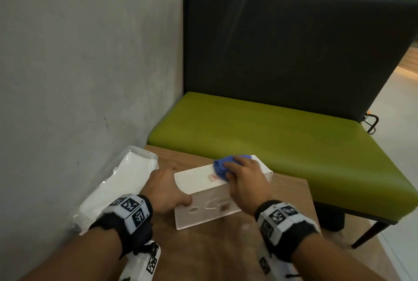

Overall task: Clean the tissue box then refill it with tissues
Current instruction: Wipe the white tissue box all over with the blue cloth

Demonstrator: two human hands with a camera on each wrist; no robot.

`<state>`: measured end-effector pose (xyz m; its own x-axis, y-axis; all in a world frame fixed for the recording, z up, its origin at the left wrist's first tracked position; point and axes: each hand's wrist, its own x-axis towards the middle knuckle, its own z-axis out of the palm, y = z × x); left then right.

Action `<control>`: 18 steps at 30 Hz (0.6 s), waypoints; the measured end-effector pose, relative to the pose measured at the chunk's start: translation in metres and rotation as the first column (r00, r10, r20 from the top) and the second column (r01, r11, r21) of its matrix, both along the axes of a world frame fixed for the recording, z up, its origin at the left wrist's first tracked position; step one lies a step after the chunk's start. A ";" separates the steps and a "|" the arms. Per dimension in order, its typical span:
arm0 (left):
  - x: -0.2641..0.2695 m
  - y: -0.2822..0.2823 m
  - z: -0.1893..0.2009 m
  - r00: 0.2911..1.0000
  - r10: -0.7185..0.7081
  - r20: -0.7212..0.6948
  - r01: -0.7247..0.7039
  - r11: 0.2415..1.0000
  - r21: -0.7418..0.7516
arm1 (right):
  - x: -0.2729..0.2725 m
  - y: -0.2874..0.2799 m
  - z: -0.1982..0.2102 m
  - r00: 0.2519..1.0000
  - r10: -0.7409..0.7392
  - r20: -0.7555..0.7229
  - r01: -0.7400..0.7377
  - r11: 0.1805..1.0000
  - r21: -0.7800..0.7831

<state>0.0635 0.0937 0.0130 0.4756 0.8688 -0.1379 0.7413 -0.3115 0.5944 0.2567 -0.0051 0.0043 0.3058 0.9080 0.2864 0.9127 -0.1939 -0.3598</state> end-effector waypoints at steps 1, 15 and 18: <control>0.000 0.000 0.000 1.000 -0.004 0.004 0.004 1.000 0.000 | 0.016 0.000 0.000 0.997 -0.073 0.009 0.073 0.997 -0.004; -0.004 0.003 -0.002 1.000 -0.009 0.013 0.009 1.000 -0.017 | -0.049 0.011 0.003 0.983 0.182 -0.036 -0.184 0.981 -0.058; -0.004 0.001 -0.002 1.000 -0.003 0.009 0.003 1.000 -0.017 | -0.001 0.006 -0.001 1.000 0.025 -0.016 -0.026 0.998 -0.055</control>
